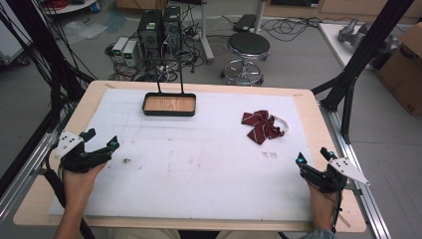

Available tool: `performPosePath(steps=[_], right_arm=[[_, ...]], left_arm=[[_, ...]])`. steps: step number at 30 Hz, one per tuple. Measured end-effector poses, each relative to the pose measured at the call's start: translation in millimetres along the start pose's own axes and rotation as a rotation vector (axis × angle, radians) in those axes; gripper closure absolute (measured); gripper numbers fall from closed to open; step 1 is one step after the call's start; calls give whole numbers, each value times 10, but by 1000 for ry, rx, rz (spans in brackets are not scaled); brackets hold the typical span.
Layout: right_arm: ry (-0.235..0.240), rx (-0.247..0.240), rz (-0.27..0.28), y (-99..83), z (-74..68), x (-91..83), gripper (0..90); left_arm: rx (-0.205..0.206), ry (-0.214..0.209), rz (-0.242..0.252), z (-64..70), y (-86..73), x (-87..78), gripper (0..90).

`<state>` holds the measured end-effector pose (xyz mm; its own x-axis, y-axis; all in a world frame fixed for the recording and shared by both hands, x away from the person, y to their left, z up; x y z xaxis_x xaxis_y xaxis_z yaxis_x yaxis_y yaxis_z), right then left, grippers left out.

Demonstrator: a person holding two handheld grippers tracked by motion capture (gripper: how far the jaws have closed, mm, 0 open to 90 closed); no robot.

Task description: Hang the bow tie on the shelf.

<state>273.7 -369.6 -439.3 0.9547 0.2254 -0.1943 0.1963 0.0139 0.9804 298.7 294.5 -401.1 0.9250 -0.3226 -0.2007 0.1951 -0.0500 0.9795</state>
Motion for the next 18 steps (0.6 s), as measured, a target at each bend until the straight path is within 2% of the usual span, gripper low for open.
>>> performPosePath(steps=[2,7,12,16,18], right_arm=[[2,-2,2,0,3,2,150],[8,32,9,4,46,5,149],[4,36,20,17,51,15,149],[26,25,27,103,31,59,145],[47,37,45,232,18,120,119]], left_arm=[[5,-3,-2,8,2,4,172],[-1,-7,-1,7,-2,8,172],[-6,-12,1,12,-4,15,172],[-6,-17,-4,12,-17,28,172],[-6,-19,-9,14,-24,38,172]])
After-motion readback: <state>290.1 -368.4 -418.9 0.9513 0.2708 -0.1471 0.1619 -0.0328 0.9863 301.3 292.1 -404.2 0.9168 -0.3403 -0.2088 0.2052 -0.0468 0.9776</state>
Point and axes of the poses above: each handheld gripper's, and its own axes: x roughly forward along the jaws, y roughly out of its top, z roughly to its right, the point moved 1 cm from there along x, roughly forward along the jaws, and after that the axes turned 1 degree about x, right-handed, at the moved point
